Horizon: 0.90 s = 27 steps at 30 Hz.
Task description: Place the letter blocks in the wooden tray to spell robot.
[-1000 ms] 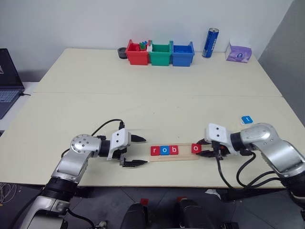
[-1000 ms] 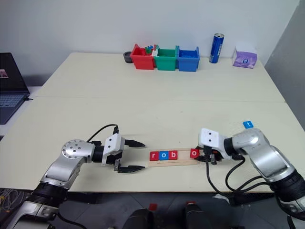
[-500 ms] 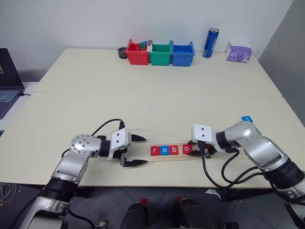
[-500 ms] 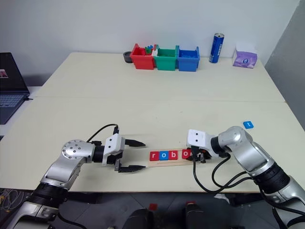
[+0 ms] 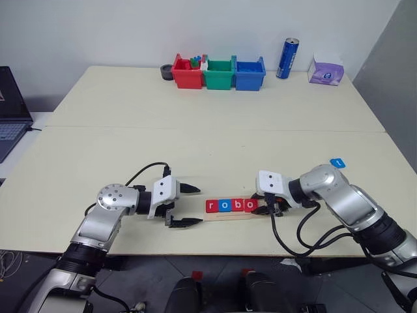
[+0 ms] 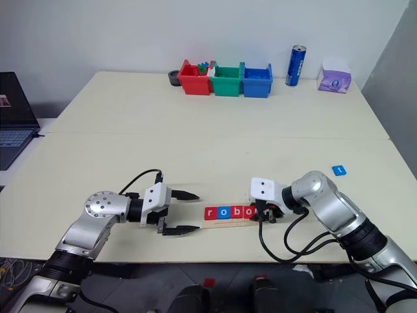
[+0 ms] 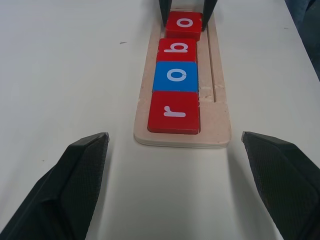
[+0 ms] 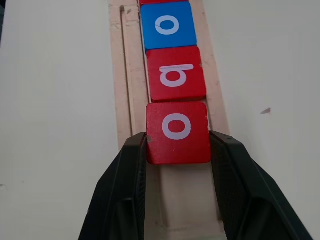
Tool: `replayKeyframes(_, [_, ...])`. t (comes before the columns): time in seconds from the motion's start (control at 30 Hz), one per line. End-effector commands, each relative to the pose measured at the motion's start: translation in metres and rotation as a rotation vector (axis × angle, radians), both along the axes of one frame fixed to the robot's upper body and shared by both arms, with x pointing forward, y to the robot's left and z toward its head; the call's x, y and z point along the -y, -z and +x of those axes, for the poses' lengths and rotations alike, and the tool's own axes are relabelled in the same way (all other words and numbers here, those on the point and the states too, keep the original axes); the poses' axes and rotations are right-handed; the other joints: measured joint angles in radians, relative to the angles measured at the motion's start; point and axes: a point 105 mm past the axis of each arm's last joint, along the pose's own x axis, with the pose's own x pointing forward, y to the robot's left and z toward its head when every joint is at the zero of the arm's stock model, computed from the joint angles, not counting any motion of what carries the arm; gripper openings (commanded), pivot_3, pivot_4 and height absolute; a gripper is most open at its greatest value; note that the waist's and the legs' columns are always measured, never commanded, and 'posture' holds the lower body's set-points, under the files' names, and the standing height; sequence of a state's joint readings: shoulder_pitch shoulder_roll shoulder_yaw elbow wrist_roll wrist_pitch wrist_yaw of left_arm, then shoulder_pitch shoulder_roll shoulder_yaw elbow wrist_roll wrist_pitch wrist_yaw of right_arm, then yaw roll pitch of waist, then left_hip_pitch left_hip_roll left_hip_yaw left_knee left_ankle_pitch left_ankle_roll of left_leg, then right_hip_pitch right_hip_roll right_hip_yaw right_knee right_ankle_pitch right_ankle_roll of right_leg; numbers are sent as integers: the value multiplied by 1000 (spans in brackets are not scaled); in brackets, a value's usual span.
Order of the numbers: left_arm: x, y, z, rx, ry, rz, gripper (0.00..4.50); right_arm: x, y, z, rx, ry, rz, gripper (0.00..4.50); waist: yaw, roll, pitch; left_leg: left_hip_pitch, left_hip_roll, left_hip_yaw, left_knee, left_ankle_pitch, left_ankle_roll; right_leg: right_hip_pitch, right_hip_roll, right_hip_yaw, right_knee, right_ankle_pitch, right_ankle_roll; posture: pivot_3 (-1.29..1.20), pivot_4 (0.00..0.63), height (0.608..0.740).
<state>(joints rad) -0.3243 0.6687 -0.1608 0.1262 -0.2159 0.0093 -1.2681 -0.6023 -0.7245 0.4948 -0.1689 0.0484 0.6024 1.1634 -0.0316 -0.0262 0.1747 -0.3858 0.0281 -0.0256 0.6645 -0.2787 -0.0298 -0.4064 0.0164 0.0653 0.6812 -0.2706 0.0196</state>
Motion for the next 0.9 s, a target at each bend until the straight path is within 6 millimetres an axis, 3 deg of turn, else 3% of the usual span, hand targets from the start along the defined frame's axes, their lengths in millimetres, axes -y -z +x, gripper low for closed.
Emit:
replayKeyframes(0.03, [4, -4, -2, 36, 22, -2, 4500, -3, -8, 3, 34, -24, -4, 1438, 0, 0, 0, 0, 0, 0, 0, 0, 0, 0, 0, 0, 0, 0, 0, 0, 150, 740])
replayKeyframes(0.4, [4, -3, -2, 38, 22, -2, 4500, -4, -8, 4, 33, -27, -8, 1438, 0, 0, 0, 0, 0, 0, 0, 0, 0, 0, 0, 0, 0, 0, 0, 0, 150, 740])
replayKeyframes(0.7, [5, -3, -2, 36, 18, -5, 4500, -5, -15, 9, 64, -9, 14, 4458, 0, 0, 0, 0, 0, 0, 0, 0, 0, 0, 0, 0, 0, 0, 0, 0, 150, 740])
replayKeyframes(0.9, [4, -3, -3, 36, 14, -4, 4500, -7, -43, 8, 106, 37, 115, 4458, 0, 0, 0, 0, 0, -1, 0, 0, 0, 0, 0, 0, 0, 0, 0, 0, 150, 740])
